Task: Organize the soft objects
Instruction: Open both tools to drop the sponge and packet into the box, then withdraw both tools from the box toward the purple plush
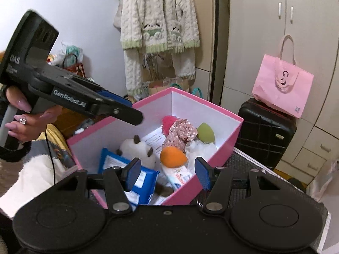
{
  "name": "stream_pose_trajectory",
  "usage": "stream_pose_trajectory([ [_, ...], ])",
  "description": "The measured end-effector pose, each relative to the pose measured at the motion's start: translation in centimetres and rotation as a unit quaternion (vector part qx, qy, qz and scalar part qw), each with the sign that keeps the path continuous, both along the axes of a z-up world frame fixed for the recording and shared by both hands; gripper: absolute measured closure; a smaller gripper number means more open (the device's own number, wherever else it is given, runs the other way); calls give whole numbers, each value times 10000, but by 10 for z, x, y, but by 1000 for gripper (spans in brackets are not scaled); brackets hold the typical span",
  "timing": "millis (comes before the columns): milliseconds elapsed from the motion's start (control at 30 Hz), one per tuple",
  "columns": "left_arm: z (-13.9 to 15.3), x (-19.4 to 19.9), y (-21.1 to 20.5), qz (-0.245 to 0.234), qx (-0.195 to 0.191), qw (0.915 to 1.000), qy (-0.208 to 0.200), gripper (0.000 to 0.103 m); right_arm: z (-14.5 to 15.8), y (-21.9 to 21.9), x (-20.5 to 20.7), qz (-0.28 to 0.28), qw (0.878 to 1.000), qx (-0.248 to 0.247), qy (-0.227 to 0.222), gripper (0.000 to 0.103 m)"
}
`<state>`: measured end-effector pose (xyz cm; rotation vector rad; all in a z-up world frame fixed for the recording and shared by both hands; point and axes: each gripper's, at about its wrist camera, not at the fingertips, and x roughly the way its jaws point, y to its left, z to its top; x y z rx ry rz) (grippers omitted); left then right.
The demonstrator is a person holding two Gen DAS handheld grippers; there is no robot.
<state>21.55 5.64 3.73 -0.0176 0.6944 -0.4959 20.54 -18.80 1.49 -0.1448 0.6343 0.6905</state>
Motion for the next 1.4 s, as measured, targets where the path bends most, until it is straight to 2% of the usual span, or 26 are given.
stream_pose_trajectory([
  [200,28,-42,-2,-189,274,9994,-86,48,16,-23,-31,-50,9999,140,52,41],
  [400,43,-88,-12,-368,629,9970,-242,44,22,-44,-66,-86,9997,185,97,41],
  [567,41,-116,-30,-666,853,9940,-171,41,19,-61,-93,-175,9997,169,83,40],
  [767,25,-134,-67,-1064,1210,9869,-57,39,8,-81,-118,-339,9993,168,38,38],
  [1133,-13,-129,-133,-1686,940,9807,300,37,-35,-114,-133,-603,9981,92,-6,35],
  [1267,-24,-117,-153,-1413,754,9868,232,37,-51,-125,-121,-804,9967,39,-52,34],
  [1400,-36,-97,-173,-1286,586,9892,386,37,-62,-133,-107,-1091,9938,-16,-198,34],
])
